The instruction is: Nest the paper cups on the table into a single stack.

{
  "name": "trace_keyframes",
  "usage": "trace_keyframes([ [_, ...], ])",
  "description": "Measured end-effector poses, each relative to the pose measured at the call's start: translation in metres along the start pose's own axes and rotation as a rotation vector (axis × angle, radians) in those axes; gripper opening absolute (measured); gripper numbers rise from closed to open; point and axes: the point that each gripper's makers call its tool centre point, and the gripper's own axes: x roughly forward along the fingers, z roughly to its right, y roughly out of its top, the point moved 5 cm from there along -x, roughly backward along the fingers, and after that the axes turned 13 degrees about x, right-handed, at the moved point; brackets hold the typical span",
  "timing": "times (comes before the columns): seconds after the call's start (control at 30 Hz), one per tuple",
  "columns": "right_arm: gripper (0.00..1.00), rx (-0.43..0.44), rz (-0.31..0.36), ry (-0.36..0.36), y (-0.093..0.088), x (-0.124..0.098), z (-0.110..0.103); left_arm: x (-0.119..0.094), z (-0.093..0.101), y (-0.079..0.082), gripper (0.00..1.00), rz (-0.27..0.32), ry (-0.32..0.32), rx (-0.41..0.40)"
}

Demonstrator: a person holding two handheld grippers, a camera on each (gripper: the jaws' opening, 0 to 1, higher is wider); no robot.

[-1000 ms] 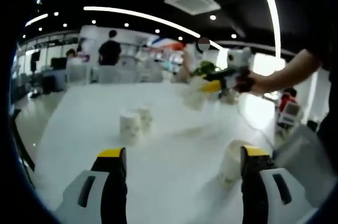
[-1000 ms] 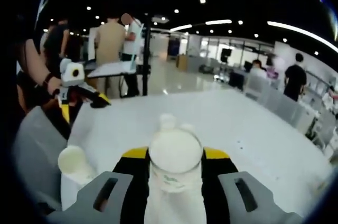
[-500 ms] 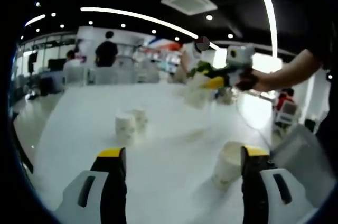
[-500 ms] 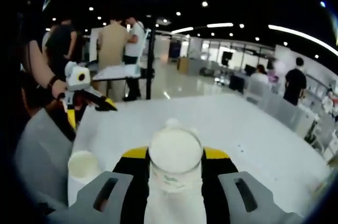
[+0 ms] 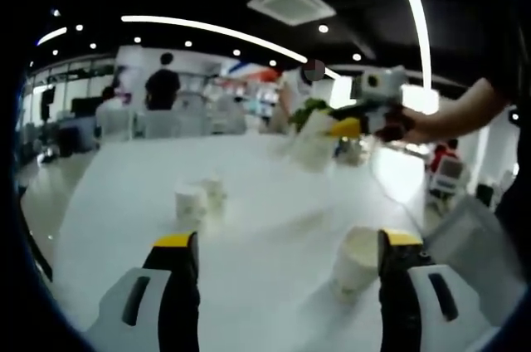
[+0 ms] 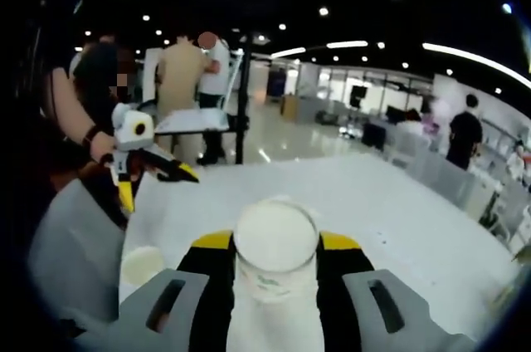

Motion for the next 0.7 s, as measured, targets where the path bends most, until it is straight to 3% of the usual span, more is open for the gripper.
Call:
trace_keyframes([
  [0.33, 0.34, -0.001, 0.018, -0.003, 0.002, -0.014, -0.015, -0.003, 0.003, -0.001, 0.87, -0.014, 0.002, 0.019],
  [0.7, 0.34, 0.002, 0.029, 0.007, 0.002, -0.024, -0.033, -0.003, 0.010, 0.002, 0.86, 0.011, -0.012, 0.007],
])
